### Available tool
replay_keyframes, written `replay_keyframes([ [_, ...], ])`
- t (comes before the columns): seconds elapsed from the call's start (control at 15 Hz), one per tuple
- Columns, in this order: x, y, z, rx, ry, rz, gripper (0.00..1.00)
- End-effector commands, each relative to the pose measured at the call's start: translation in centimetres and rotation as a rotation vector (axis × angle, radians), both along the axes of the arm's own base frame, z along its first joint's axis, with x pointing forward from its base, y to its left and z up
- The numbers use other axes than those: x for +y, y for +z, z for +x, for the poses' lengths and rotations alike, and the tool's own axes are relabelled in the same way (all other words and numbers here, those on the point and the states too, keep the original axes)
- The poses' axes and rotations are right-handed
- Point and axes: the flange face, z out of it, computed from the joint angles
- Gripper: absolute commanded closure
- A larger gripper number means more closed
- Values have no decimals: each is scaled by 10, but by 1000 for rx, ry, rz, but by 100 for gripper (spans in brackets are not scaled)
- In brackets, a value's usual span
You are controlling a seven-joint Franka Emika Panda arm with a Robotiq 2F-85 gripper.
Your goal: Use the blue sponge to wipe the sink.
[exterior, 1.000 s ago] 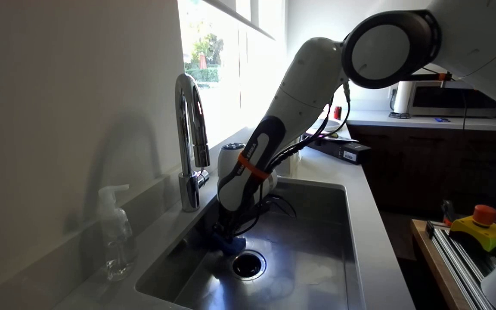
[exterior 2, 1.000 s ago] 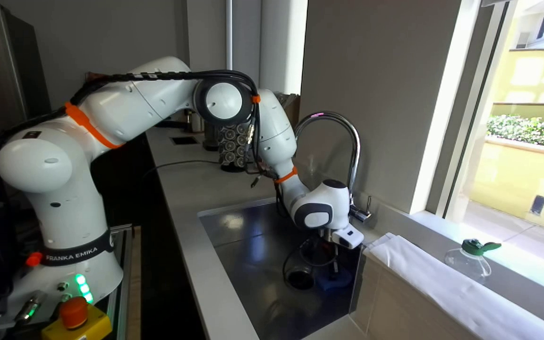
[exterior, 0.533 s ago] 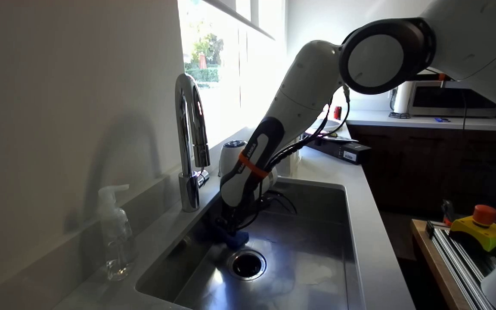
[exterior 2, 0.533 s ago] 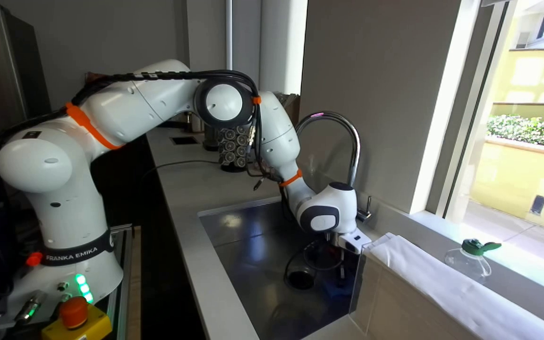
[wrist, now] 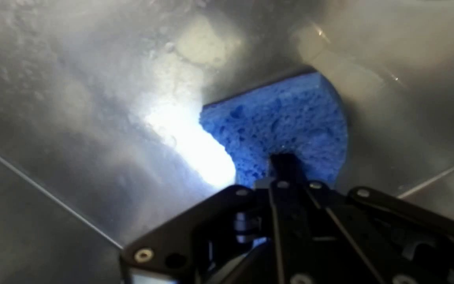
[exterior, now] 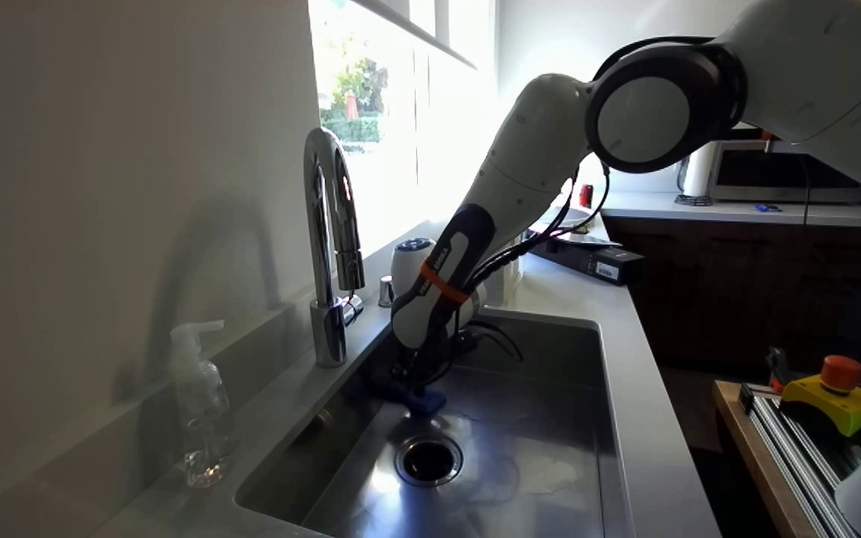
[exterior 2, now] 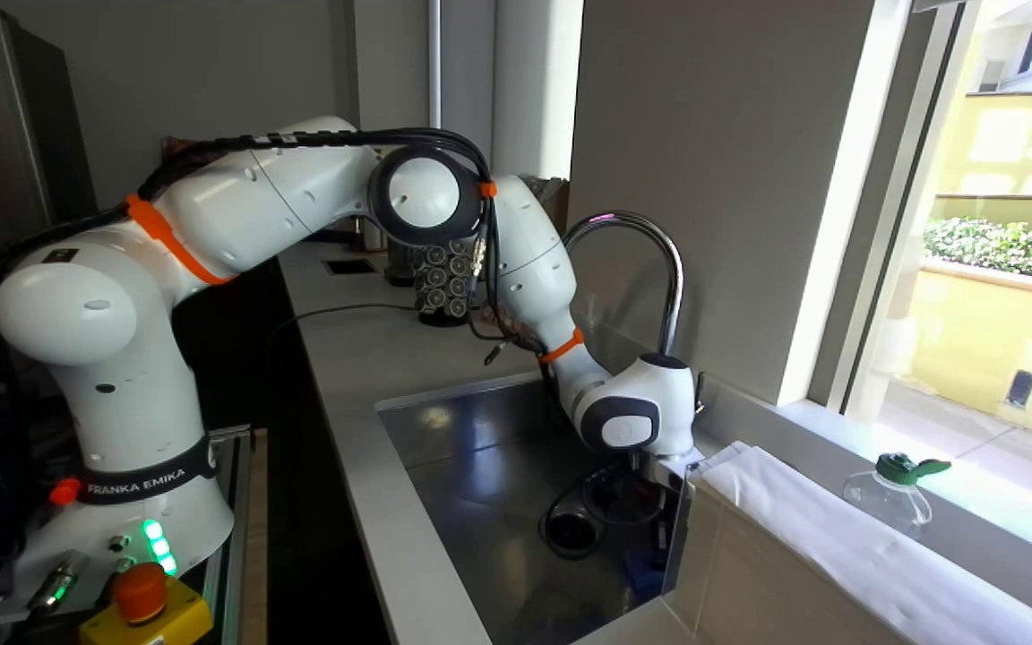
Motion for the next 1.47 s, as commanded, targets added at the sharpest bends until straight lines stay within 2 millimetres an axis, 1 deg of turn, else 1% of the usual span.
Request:
replay_keyframes([
  [0.0,-11,-10,-13,77,-43,-15,100],
  [0.2,-12,-1,-23,116,-30,-14,100],
  [0.4,-11,-1,-32,156,-13,-25,100],
  [0.67,2,-5,-38,190,37,-36,100],
  [0.8,11,-5,-37,173,73,-36,100],
  [1.0,28,-4,-29,127,114,-34,100],
  [1.13,44,-3,-22,96,151,-23,100],
  [1.4,86,-1,-10,37,245,-3,100],
])
